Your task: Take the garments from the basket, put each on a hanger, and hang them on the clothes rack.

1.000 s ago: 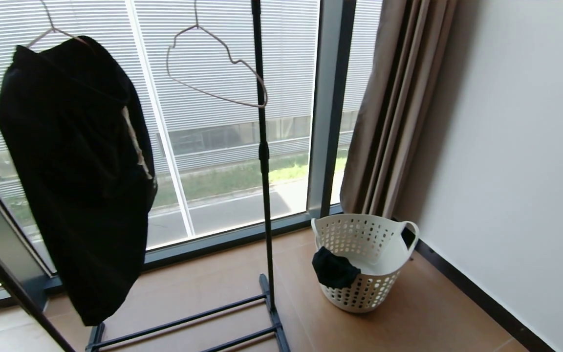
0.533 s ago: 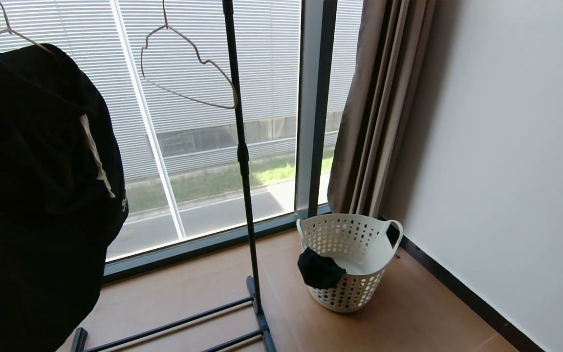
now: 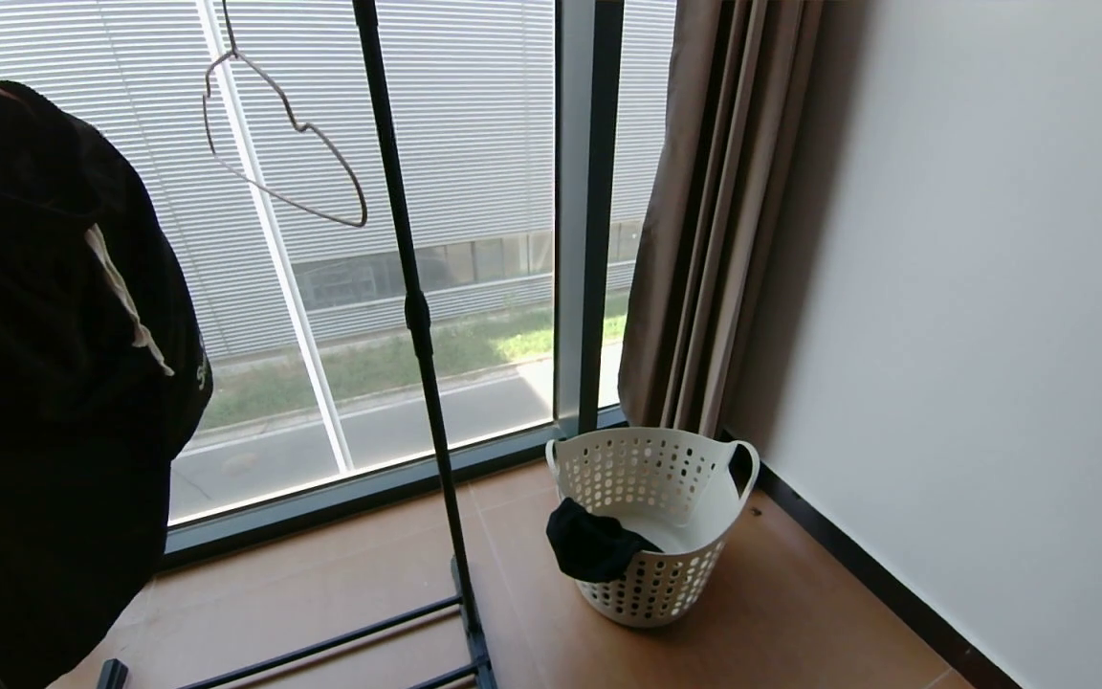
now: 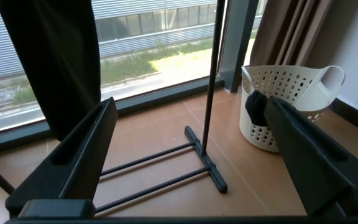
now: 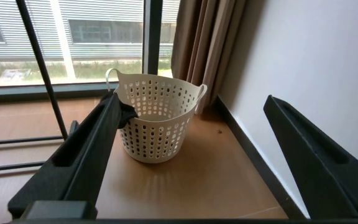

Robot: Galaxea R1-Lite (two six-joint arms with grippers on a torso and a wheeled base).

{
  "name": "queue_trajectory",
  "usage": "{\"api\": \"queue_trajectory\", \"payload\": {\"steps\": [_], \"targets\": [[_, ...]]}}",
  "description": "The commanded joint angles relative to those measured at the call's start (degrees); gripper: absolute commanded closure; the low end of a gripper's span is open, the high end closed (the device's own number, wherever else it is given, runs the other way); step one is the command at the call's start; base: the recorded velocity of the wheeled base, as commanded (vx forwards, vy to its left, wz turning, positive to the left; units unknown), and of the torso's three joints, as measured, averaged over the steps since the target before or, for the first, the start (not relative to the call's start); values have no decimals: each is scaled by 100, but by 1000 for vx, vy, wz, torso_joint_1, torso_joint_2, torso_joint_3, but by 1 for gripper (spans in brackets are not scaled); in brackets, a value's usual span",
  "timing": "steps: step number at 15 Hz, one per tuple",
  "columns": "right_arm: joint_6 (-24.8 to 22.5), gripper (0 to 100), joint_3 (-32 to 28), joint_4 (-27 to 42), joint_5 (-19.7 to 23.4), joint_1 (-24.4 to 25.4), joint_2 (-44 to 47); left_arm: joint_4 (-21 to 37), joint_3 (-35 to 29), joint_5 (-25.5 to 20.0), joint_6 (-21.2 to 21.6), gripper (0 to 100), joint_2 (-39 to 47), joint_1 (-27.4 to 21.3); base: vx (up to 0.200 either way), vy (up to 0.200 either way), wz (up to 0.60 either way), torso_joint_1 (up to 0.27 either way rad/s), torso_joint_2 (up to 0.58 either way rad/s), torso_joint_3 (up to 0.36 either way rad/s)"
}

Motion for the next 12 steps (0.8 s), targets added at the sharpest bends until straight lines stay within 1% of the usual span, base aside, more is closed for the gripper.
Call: {"api": "queue_trajectory", "payload": {"steps": [1, 3, 6, 9, 12], "targets": [[7, 0, 0, 2, 4, 4, 6, -1, 0, -1, -1, 0, -2, 6, 200, 0, 0, 12, 2, -2], [-2, 0, 0, 2, 4, 4, 6, -1, 0, -1, -1, 0, -2, 6, 200, 0, 0, 5, 0, 2], [7, 0, 0, 2, 4, 4, 6, -10, 17, 25, 17, 0, -2, 6, 0, 0, 0, 0, 0, 0], [15, 0, 0, -7, 4, 4, 6, -27, 35, 201, 34, 0, -2, 6, 0, 0, 0, 0, 0, 0], [15, 0, 0, -7, 4, 4, 6, -36, 26, 219, -71, 0, -2, 15, 0, 0, 0, 0, 0, 0]]}}
